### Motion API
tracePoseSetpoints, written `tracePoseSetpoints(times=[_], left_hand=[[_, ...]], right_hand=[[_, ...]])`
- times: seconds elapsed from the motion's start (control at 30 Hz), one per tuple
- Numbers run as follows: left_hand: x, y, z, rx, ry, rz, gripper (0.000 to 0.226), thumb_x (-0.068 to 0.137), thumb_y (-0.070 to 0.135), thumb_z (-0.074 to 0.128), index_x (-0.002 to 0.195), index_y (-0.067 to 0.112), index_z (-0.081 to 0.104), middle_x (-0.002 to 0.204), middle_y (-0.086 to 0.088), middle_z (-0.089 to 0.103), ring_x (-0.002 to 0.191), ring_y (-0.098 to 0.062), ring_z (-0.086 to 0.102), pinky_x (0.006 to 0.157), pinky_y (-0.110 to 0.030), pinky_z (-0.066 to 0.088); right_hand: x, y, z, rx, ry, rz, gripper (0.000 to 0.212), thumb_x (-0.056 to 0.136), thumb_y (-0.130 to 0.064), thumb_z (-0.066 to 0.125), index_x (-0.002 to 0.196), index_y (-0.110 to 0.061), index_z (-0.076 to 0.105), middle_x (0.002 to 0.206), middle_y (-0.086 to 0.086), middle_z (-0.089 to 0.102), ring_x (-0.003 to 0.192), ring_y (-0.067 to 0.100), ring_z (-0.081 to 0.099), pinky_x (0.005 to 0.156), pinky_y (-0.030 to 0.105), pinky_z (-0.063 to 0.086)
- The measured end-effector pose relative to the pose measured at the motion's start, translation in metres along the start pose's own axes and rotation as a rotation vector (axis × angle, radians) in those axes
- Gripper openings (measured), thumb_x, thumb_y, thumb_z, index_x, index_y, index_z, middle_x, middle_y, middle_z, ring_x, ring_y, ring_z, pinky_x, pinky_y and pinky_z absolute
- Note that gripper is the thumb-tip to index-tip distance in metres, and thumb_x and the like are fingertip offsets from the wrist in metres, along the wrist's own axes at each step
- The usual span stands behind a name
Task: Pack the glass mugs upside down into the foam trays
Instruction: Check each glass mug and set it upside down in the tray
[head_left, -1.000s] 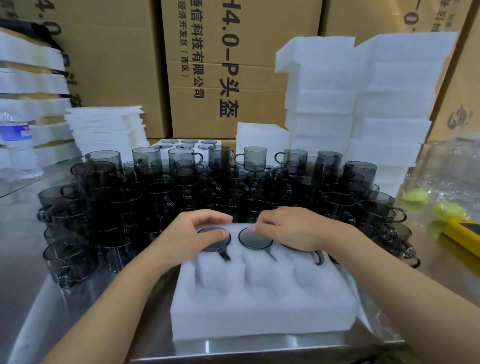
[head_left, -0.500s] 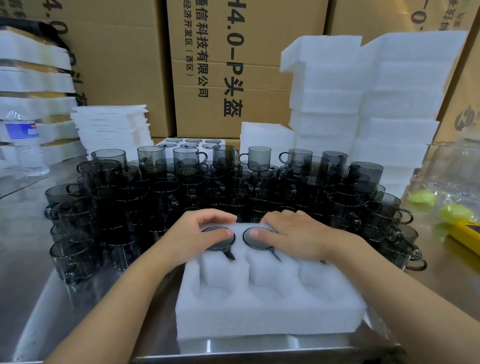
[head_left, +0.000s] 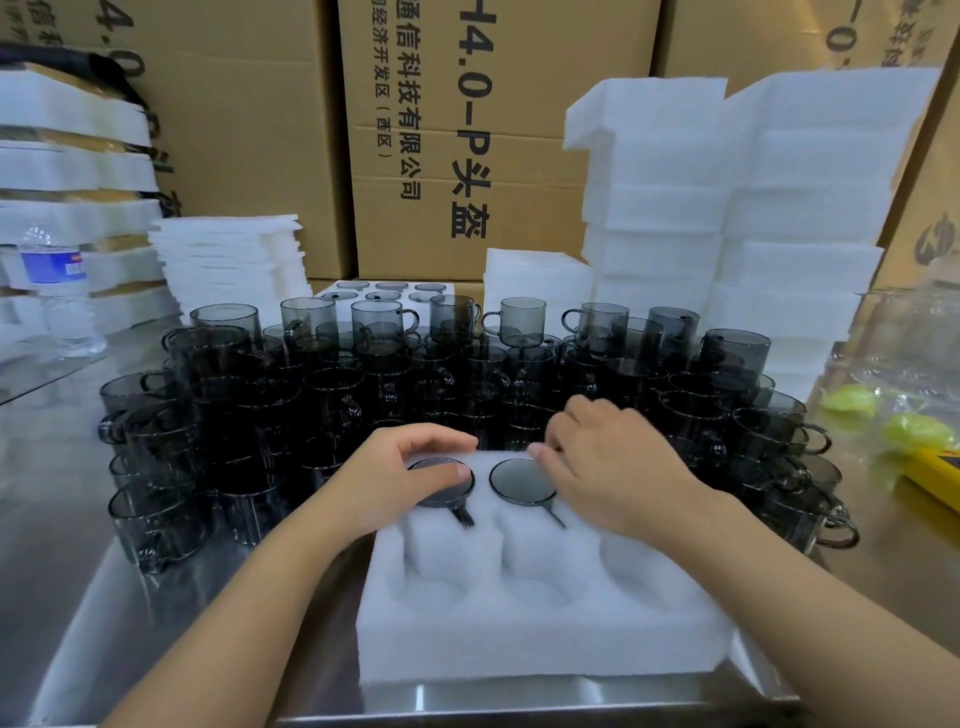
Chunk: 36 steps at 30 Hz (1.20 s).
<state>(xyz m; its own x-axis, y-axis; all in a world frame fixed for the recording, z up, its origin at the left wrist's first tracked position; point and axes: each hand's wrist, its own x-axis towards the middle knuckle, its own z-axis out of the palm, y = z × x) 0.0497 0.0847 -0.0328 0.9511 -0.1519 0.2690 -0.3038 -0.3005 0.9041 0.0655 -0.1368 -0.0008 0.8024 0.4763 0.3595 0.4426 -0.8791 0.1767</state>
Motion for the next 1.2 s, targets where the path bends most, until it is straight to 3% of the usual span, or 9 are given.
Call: tracePoseSetpoints(times=[0.07,0.27,0.4,0.5,0.67,0.83,1.03,1.2], left_hand=[[0.0,0.0,0.0,0.011,-0.004,0.002,0.025,0.084,0.011,0.071,0.096,0.033,0.071,0.1,0.02,0.072,0.096,0.003,0.066,0.086,-0.018,0.049],[0.001,-0.001,-0.001,0.002,0.0,0.007,0.026,0.083,0.011,0.072,0.095,0.034,0.071,0.1,0.021,0.071,0.097,0.004,0.065,0.082,-0.015,0.049],[0.001,-0.001,0.0,0.007,-0.003,0.019,0.026,0.084,0.01,0.071,0.095,0.033,0.07,0.099,0.023,0.071,0.096,0.006,0.065,0.077,-0.008,0.048],[0.0,0.0,0.0,0.007,-0.005,0.023,0.026,0.084,0.01,0.071,0.095,0.033,0.07,0.098,0.024,0.071,0.096,0.008,0.064,0.077,-0.005,0.046],[-0.001,0.001,-0.001,0.015,-0.008,0.027,0.027,0.083,0.008,0.071,0.096,0.031,0.071,0.099,0.023,0.071,0.096,0.007,0.064,0.078,-0.006,0.047],[-0.001,0.002,-0.002,0.026,-0.02,0.023,0.027,0.083,0.008,0.071,0.098,0.03,0.071,0.099,0.022,0.071,0.096,0.006,0.064,0.078,-0.007,0.047],[-0.002,0.004,-0.001,0.026,-0.021,0.015,0.026,0.083,0.008,0.071,0.098,0.029,0.071,0.098,0.023,0.071,0.095,0.007,0.064,0.077,-0.006,0.047],[-0.002,0.004,-0.001,0.031,-0.013,0.013,0.026,0.083,0.007,0.071,0.099,0.028,0.071,0.098,0.022,0.071,0.096,0.008,0.063,0.078,-0.006,0.046]], right_hand=[[0.003,0.009,-0.006,-0.049,0.068,0.087,0.032,0.099,-0.036,0.032,0.107,-0.018,0.056,0.106,0.002,0.054,0.097,0.024,0.053,0.079,0.035,0.039],[0.02,0.024,-0.015,0.055,-0.194,0.206,0.019,0.094,-0.032,0.053,0.103,-0.025,0.069,0.112,0.0,0.061,0.107,0.024,0.055,0.093,0.037,0.039],[0.028,0.02,-0.009,0.132,-0.221,0.254,0.019,0.094,-0.026,0.053,0.083,-0.017,0.066,0.101,0.002,0.068,0.093,0.024,0.06,0.08,0.032,0.046],[0.033,0.018,-0.005,0.219,-0.28,0.326,0.021,0.093,-0.022,0.053,0.093,-0.008,0.068,0.096,0.008,0.071,0.085,0.026,0.064,0.073,0.033,0.05],[0.033,0.014,-0.003,0.196,-0.249,0.335,0.021,0.091,-0.01,0.05,0.101,-0.004,0.068,0.103,0.012,0.07,0.093,0.03,0.066,0.077,0.037,0.053],[0.027,0.01,0.0,0.07,-0.167,0.322,0.02,0.096,-0.017,0.047,0.1,-0.009,0.065,0.098,0.01,0.067,0.087,0.03,0.062,0.068,0.029,0.043],[0.023,0.006,0.0,-0.043,-0.065,0.263,0.013,0.095,-0.01,0.046,0.099,-0.008,0.059,0.102,0.007,0.058,0.079,0.027,0.06,0.056,0.027,0.032],[0.02,-0.002,-0.003,-0.212,0.002,0.188,0.007,0.095,-0.011,0.047,0.101,-0.011,0.052,0.103,0.003,0.054,0.066,0.019,0.039,0.044,0.026,0.014]])
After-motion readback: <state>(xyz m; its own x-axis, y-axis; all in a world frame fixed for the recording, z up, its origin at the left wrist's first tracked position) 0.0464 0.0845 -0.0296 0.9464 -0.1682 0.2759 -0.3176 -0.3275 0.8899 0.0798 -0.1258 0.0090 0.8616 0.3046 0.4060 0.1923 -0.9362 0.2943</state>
